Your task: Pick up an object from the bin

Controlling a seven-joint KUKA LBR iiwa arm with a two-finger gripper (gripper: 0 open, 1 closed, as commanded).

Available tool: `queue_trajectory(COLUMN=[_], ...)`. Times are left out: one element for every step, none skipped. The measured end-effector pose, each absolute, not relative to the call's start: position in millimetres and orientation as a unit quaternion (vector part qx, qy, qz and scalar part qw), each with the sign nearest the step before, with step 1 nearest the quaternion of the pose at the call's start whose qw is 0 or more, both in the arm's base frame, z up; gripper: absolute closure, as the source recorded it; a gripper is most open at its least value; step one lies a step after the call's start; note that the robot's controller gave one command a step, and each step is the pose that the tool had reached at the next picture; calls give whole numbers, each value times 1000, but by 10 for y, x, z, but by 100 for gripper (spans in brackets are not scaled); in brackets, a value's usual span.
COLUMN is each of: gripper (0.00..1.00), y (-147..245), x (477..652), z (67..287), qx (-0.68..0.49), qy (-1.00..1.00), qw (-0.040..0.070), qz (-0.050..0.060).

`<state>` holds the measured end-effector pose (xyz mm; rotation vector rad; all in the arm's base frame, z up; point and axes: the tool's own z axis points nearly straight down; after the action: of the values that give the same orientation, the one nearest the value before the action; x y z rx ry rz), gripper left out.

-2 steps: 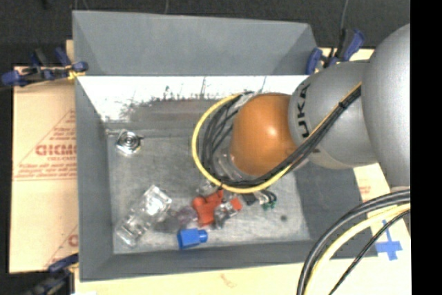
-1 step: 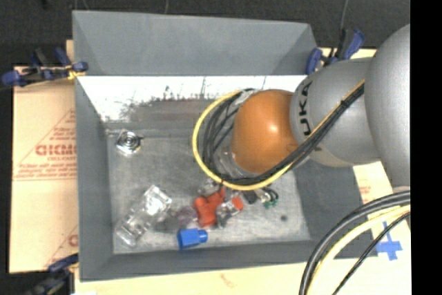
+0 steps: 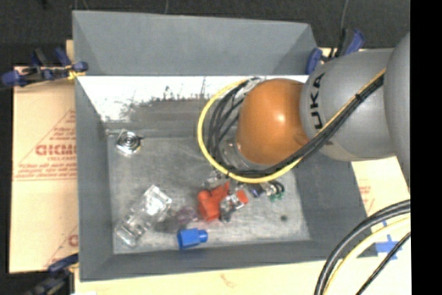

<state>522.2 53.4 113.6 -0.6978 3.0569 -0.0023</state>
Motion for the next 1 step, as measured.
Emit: queue_trajectory(gripper=[100], y=[527], x=[5242], z=[1587], qx=[-219], qy=[976], qw=[4], qz=[-1])
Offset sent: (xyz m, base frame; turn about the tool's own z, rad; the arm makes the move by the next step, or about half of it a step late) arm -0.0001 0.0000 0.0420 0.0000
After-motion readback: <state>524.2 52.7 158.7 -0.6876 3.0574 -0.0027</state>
